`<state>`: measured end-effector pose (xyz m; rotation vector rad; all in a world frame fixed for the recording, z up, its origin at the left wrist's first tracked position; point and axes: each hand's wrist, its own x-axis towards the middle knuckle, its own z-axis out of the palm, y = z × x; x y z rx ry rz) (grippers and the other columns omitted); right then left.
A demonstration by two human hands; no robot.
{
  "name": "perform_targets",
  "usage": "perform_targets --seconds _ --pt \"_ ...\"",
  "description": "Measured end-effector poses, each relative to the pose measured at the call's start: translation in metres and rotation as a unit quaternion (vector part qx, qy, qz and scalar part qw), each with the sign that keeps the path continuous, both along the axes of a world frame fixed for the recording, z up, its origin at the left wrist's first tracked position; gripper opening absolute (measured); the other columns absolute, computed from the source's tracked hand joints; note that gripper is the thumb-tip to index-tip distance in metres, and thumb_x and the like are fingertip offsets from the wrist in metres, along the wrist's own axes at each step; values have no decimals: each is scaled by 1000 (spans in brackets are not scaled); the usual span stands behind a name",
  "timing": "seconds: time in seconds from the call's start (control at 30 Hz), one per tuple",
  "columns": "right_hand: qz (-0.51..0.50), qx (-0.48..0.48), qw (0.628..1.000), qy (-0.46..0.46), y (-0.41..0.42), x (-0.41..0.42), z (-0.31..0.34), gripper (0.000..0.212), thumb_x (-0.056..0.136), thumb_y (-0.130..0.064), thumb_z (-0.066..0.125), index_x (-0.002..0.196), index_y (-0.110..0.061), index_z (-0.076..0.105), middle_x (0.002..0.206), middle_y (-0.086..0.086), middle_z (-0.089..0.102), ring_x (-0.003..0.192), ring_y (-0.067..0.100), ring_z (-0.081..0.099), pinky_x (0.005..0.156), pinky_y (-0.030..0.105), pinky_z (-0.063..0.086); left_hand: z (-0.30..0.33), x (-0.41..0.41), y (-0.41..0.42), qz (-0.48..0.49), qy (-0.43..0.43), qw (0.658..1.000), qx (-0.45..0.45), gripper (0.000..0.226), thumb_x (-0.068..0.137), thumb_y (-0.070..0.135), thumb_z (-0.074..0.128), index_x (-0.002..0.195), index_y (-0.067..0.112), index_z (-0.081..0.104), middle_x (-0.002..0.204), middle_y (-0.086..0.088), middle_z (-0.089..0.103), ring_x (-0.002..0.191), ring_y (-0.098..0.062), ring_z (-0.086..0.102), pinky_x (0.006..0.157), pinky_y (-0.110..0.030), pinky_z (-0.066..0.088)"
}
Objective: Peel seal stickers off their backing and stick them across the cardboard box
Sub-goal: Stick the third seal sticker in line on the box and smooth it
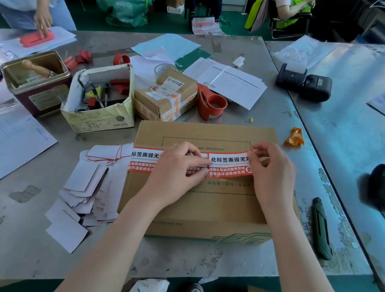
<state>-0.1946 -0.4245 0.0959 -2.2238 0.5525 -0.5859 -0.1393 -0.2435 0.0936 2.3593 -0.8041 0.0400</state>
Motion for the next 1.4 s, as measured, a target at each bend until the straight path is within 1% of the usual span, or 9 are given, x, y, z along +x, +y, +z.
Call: perform_targets --seconds 0.17,0.43,0.6,0.7,0.8,0.9,1.03,1.17,1.4 --pt "35 -36 998 35 -5 2 2 20 88 -18 59 108 -16 59 89 -2 61 77 15 53 65 25 42 0 1 1 -33 -21 999 11 22 87 25 62 108 23 71 121 13 63 117 -11 47 99 -32 32" --pt "37 -37 998 31 -5 -1 4 24 88 -18 59 112 -18 57 88 -3 61 78 18 55 72 37 49 -2 0 0 -32 -6 999 12 24 88 26 61 110 26 69 119 18 63 123 -8 45 100 -29 26" --pt "19 -27 999 25 -5 -4 4 24 89 -21 59 113 -18 56 87 -5 61 70 9 51 59 10 36 -2 0 -1 -34 -14 999 24 24 88 27 60 111 26 68 121 18 62 124 -7 43 98 -25 22" --pt "5 -11 1000 17 -4 -6 4 24 90 -22 58 113 -17 56 87 -6 60 70 8 52 58 11 36 -2 -1 0 -35 -20 999 31 25 89 27 59 111 26 69 121 19 62 124 -7 43 97 -24 21" --pt "-18 -11 1000 9 -6 -5 1 22 90 -20 56 111 -15 58 95 -3 61 77 12 53 69 18 35 -2 -2 0 -38 -24 998 31 25 89 28 58 111 25 69 122 16 62 124 -7 44 99 -24 22" --pt "-58 -13 998 -6 -8 -4 0 18 89 -17 54 105 -10 61 103 3 60 79 13 50 67 10 27 -2 -5 -2 -62 -44 996 44 31 89 36 48 109 27 69 123 14 62 126 -6 45 102 -24 22" --pt "-71 -7 997 -20 -9 -5 1 14 90 -15 53 95 -9 64 92 -1 57 70 10 47 66 -3 28 0 -10 -10 -114 -57 988 84 40 90 43 39 117 28 64 132 14 56 131 -6 40 107 -25 17" --pt "-82 19 996 -41 -10 -3 1 13 89 -16 53 93 -11 64 90 -1 60 69 12 51 63 11 29 1 -15 -26 -150 -63 982 98 40 90 42 39 121 29 61 135 13 54 132 -8 39 106 -29 18" --pt "-107 69 989 -79 -14 -6 -1 13 89 -17 52 95 -17 62 94 0 64 74 17 58 72 22 39 -1 -17 -49 -180 -76 976 101 37 89 38 43 119 28 62 132 9 57 128 -11 43 104 -38 29"
